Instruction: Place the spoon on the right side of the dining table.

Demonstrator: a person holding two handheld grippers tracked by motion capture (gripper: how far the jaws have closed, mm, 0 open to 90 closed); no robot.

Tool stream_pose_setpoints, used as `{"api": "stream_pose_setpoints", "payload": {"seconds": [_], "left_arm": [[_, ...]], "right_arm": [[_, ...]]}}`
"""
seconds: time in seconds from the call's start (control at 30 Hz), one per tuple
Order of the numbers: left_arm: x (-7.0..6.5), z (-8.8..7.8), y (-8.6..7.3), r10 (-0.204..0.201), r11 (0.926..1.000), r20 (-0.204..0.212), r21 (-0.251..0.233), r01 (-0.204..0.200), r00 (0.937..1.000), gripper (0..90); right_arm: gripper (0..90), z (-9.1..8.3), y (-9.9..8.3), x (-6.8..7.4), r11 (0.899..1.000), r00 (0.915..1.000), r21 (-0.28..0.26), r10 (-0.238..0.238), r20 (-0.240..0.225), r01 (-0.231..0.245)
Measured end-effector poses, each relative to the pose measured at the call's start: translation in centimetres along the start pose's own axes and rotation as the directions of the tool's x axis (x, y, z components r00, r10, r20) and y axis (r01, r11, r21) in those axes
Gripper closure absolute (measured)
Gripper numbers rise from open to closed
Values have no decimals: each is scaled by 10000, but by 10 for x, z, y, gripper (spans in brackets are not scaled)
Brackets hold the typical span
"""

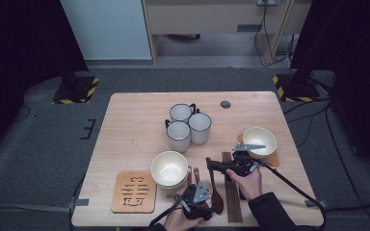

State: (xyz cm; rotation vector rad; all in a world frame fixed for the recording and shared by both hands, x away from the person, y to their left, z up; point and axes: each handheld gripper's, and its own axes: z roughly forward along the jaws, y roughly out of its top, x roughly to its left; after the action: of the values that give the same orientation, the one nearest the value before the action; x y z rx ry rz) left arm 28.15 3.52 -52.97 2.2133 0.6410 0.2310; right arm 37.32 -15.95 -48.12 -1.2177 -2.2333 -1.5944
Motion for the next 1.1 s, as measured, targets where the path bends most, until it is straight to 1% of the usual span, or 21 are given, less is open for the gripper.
{"api": "stream_pose_setpoints", "payload": {"seconds": [0.07,0.1,0.13,0.17,0.4,0.43,0.47,0.5,0.57,0.67,0.8,0.87,0.93,1.0,1.1], "left_arm": [[0,-1,0,-20,9999,-61,-107,20,10000,397],[0,-1,0,-20,9999,-61,-107,20,10000,399],[0,-3,1,-23,9996,-91,-265,21,10000,400],[1,-5,2,-41,9991,-141,-428,35,9999,399],[5,-12,4,-275,9962,-376,-838,243,9989,405],[5,-12,4,-275,9962,-376,-838,243,9989,406],[6,-15,6,-315,9947,-426,-996,272,9986,407],[6,-15,6,-315,9947,-426,-996,272,9986,408],[6,-19,8,-384,9919,-469,-1229,324,9982,410],[8,-24,10,-499,9885,-496,-1451,423,9975,413],[10,-32,13,-694,9809,-509,-1856,588,9963,416],[11,-36,14,-716,9789,-519,-1951,602,9961,417],[12,-40,16,-747,9752,-537,-2124,617,9958,417],[12,-43,18,-764,9731,-534,-2215,628,9956,416],[13,-50,21,-823,9672,-528,-2450,670,9952,412]], "right_arm": [[843,-2,1,0,9998,9999,-163,-130,101,132],[843,-2,1,0,9998,9999,-163,-130,101,132],[842,-5,4,0,9991,9996,-365,-204,194,211],[842,-6,4,-1,9989,9995,-405,-231,202,240],[842,-19,12,-2,9942,9992,-1046,-199,335,233],[842,-20,13,-2,9939,9993,-1076,-191,327,225],[842,-22,14,-2,9928,9990,-1163,-231,376,274],[841,-23,15,-2,9926,9990,-1184,-218,384,262],[842,-26,17,-2,9906,9989,-1344,-196,436,252],[842,-29,19,-2,9884,9987,-1496,-186,478,256],[842,-34,22,-2,9850,9984,-1699,-217,529,304],[842,-36,23,-2,9835,9982,-1783,-213,552,308],[842,-39,25,-2,9814,9983,-1896,-178,562,282],[842,-41,26,-2,9786,9978,-2025,-245,620,366],[842,-45,29,-2,9752,9974,-2180,-247,677,389]]}}
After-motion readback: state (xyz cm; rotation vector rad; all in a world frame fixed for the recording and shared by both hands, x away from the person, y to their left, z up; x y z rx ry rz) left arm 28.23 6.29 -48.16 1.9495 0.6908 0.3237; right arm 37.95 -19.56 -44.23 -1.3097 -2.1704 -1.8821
